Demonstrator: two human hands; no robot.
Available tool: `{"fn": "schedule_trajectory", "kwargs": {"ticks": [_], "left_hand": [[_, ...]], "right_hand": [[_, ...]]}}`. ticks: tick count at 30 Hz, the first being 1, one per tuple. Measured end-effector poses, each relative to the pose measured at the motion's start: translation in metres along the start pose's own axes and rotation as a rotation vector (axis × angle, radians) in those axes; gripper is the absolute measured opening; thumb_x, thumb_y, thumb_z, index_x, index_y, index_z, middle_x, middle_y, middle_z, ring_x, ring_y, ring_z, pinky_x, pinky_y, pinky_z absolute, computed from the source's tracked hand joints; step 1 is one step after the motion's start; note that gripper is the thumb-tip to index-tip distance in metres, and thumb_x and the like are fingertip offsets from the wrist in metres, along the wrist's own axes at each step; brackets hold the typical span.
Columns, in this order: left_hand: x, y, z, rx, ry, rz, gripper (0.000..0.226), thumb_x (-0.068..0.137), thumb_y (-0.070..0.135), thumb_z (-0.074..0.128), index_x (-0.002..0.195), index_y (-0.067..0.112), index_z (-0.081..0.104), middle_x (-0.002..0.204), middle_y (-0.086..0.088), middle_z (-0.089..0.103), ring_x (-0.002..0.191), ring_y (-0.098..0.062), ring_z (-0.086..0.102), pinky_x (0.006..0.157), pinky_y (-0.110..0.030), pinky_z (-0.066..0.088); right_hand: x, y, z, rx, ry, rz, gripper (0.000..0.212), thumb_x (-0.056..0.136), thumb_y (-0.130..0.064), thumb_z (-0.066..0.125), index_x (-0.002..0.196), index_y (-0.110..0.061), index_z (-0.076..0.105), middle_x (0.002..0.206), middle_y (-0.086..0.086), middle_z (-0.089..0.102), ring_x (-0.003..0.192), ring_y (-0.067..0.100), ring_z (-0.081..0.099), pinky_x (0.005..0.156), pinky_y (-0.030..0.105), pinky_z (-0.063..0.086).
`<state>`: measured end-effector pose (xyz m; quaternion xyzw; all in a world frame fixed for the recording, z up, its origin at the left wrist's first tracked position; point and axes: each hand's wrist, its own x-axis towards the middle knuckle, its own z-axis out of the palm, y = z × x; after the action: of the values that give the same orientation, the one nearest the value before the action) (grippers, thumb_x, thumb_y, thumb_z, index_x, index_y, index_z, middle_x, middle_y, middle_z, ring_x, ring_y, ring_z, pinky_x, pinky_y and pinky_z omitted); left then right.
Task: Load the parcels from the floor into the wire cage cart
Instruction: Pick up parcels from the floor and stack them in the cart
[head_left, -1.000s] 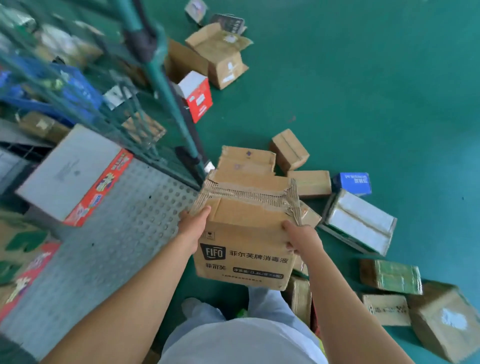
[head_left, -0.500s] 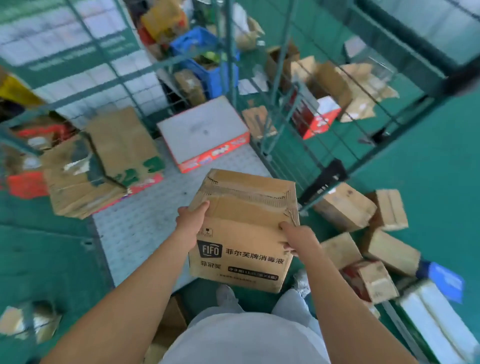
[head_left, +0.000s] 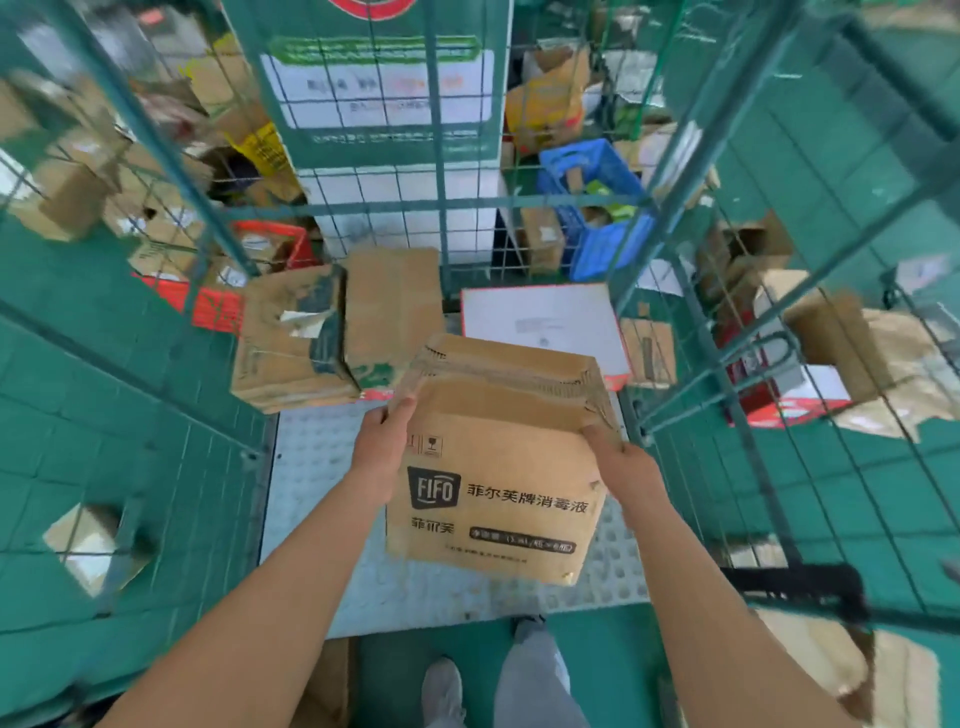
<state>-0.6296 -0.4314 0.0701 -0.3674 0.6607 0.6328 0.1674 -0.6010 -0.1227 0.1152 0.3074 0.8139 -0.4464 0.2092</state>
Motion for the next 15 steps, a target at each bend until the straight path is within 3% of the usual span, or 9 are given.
{"fn": "schedule_trajectory", "kwargs": {"ticks": [3,5,6,9,10,15], "left_hand": [[0.019,0.028,0.031,-0.024,0.001,0.057,0.039,0.098,0.047,0.064,0.128,0.024,0.056,0.115,-0.001,0.073,0.092,-0.017,0.075,0.076,-0.035,0.060],[0.039,0.040,0.055,-0.014,-0.026,0.063,0.035,0.102,0.037,0.063,0.131,0.022,0.051,0.117,-0.001,0.070,0.088,-0.014,0.073,0.059,-0.024,0.056],[0.050,0.045,0.068,-0.006,-0.038,0.060,0.038,0.102,0.035,0.062,0.135,0.024,0.046,0.119,0.001,0.067,0.091,-0.012,0.070,0.058,-0.022,0.053],[0.096,0.055,0.107,0.007,-0.083,0.063,0.054,0.103,0.033,0.062,0.148,0.028,0.033,0.130,0.004,0.058,0.113,-0.015,0.059,0.083,-0.029,0.046],[0.114,0.058,0.119,0.012,-0.078,0.070,0.052,0.103,0.031,0.062,0.146,0.029,0.033,0.128,0.006,0.058,0.111,-0.013,0.060,0.084,-0.029,0.045],[0.206,0.084,0.164,0.011,-0.018,0.088,0.049,0.101,0.024,0.065,0.139,0.037,0.036,0.112,0.013,0.063,0.089,0.003,0.063,0.063,-0.016,0.049]], "right_hand": [[0.054,-0.020,-0.006,0.069,0.011,-0.006,0.069,0.100,-0.064,0.046,0.153,-0.020,0.044,0.137,0.013,0.059,0.107,0.031,0.058,0.091,0.037,0.045],[0.089,-0.031,-0.008,0.154,0.002,-0.017,0.074,0.100,-0.063,0.049,0.160,-0.025,0.030,0.146,0.009,0.050,0.111,0.030,0.054,0.094,0.041,0.043],[0.108,-0.033,-0.008,0.203,-0.021,-0.032,0.075,0.099,-0.060,0.053,0.160,-0.026,0.026,0.146,0.004,0.047,0.116,0.027,0.052,0.098,0.042,0.041],[0.165,-0.040,-0.006,0.299,-0.085,-0.100,0.068,0.099,-0.043,0.064,0.156,-0.032,0.028,0.139,-0.008,0.052,0.117,0.018,0.054,0.101,0.040,0.042],[0.191,-0.039,-0.004,0.307,-0.087,-0.114,0.067,0.099,-0.038,0.065,0.155,-0.033,0.028,0.139,-0.007,0.053,0.120,0.019,0.055,0.102,0.041,0.043],[0.302,-0.066,0.005,0.295,-0.103,-0.161,0.075,0.101,-0.033,0.063,0.160,-0.032,0.017,0.151,-0.004,0.044,0.132,0.022,0.049,0.104,0.041,0.042]]}}
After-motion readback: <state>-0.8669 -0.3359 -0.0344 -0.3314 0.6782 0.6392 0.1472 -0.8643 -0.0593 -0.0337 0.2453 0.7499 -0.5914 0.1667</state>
